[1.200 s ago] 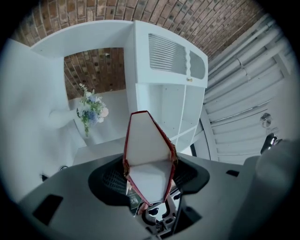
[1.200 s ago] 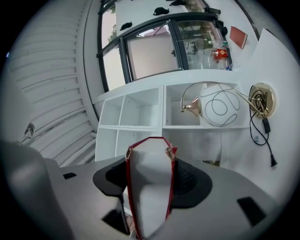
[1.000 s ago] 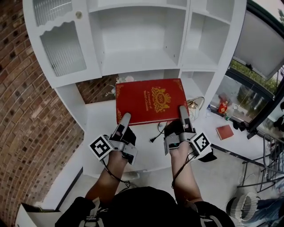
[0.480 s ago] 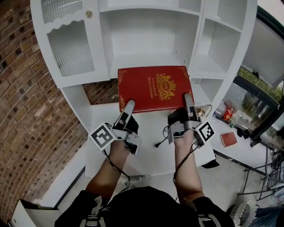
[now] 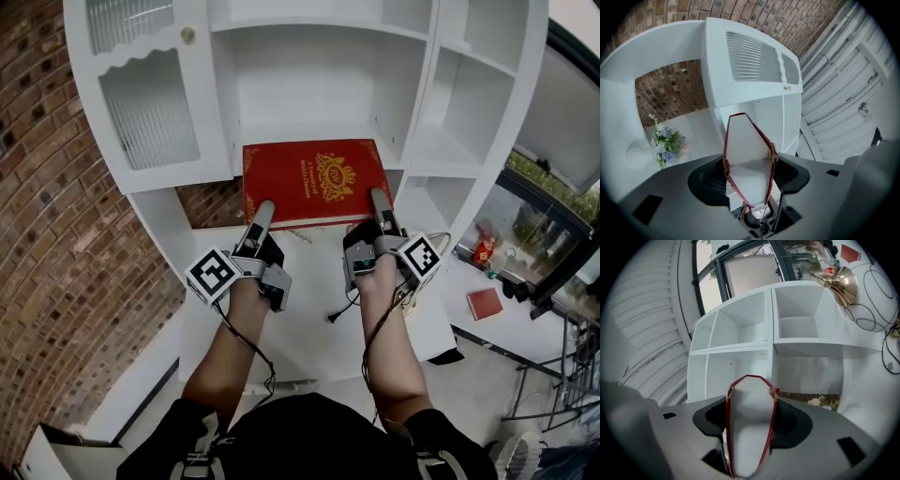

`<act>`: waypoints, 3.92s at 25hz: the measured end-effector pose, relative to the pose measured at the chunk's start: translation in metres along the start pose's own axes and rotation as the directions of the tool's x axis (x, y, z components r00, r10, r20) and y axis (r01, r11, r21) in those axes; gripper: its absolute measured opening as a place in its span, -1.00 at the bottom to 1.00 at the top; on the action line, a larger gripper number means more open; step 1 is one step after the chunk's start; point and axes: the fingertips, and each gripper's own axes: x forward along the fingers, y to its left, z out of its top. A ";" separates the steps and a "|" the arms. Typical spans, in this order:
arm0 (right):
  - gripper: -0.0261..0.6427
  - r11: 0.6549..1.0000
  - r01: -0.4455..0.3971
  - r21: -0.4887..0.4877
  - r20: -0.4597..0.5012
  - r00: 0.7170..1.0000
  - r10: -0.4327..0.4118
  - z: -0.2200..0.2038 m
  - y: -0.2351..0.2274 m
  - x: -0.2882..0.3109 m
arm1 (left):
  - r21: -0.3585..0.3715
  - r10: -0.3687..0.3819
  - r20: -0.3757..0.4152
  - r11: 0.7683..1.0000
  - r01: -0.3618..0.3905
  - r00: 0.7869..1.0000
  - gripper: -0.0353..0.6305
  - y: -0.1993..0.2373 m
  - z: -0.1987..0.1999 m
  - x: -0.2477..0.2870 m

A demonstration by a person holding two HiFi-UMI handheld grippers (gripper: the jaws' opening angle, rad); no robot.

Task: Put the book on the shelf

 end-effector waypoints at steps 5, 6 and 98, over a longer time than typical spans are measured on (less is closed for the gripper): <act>-0.12 0.999 0.017 -0.033 -0.022 1.000 -0.018 -0.001 -0.016 0.027 | 0.038 0.098 -0.008 0.995 -0.098 0.995 -0.07 0.037 0.012 0.009; -0.12 0.999 0.018 -0.043 -0.022 1.000 -0.019 0.002 -0.017 0.030 | 0.041 0.097 -0.009 0.994 -0.096 0.995 -0.07 0.039 0.012 0.012; -0.89 0.256 -0.065 -0.965 -0.095 0.990 -0.106 -0.066 0.009 0.017 | 0.943 0.422 0.037 0.286 -0.172 0.906 -0.85 0.040 0.007 -0.004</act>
